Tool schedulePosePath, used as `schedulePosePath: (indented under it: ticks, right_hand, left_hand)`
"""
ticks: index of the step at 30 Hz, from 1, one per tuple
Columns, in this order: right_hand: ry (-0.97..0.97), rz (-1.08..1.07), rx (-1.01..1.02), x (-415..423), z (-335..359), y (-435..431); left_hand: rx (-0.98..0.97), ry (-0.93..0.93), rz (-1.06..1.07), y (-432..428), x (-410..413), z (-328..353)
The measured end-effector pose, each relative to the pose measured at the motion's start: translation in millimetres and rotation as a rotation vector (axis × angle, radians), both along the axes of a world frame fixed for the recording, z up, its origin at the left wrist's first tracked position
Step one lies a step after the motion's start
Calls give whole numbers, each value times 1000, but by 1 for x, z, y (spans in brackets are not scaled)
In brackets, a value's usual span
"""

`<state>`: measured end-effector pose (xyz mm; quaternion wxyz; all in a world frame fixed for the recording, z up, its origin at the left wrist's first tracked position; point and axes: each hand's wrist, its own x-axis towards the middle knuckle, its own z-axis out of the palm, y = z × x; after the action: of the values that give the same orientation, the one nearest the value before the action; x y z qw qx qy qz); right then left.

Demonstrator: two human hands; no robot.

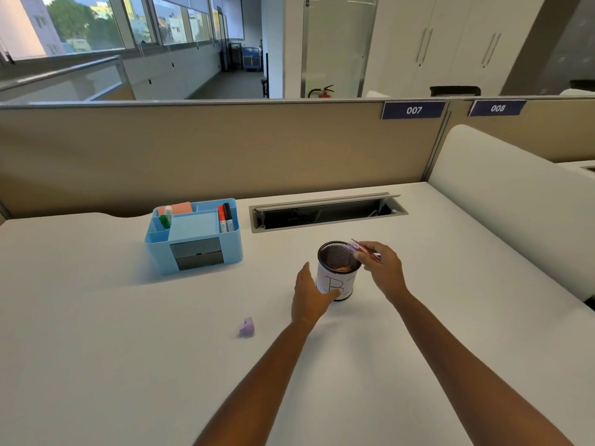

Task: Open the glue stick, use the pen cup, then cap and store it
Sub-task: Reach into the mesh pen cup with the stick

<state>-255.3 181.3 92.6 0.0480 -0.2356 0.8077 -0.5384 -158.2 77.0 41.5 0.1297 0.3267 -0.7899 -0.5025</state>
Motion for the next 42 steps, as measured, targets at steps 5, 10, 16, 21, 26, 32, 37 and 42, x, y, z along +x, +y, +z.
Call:
schedulePosePath:
  ticks: [5, 10, 16, 21, 26, 32, 37, 42]
  right_hand:
    - [-29, 4, 14, -5, 0, -3]
    - [-27, 7, 42, -10, 1, -2]
    - [29, 73, 169, -15, 8, -1]
    - [109, 103, 312, -18, 21, -9]
    - [138, 94, 385, -17, 36, -20]
    - [232, 89, 536, -15, 43, -24]
    - [220, 81, 515, -12, 41, -23]
    - [178, 26, 478, -12, 36, -21]
  left_hand:
    - [50, 9, -8, 2, -17, -4]
    - [92, 114, -2, 7, -26, -3]
    - [-5, 136, 19, 7, -36, -6]
    - [-52, 131, 70, 4, -40, -10]
    - [-102, 110, 60, 3, -40, -14]
    - [-132, 90, 55, 2, -41, -15]
    - [-155, 49, 59, 3, -42, -16]
    - [-165, 44, 66, 3, -42, -16]
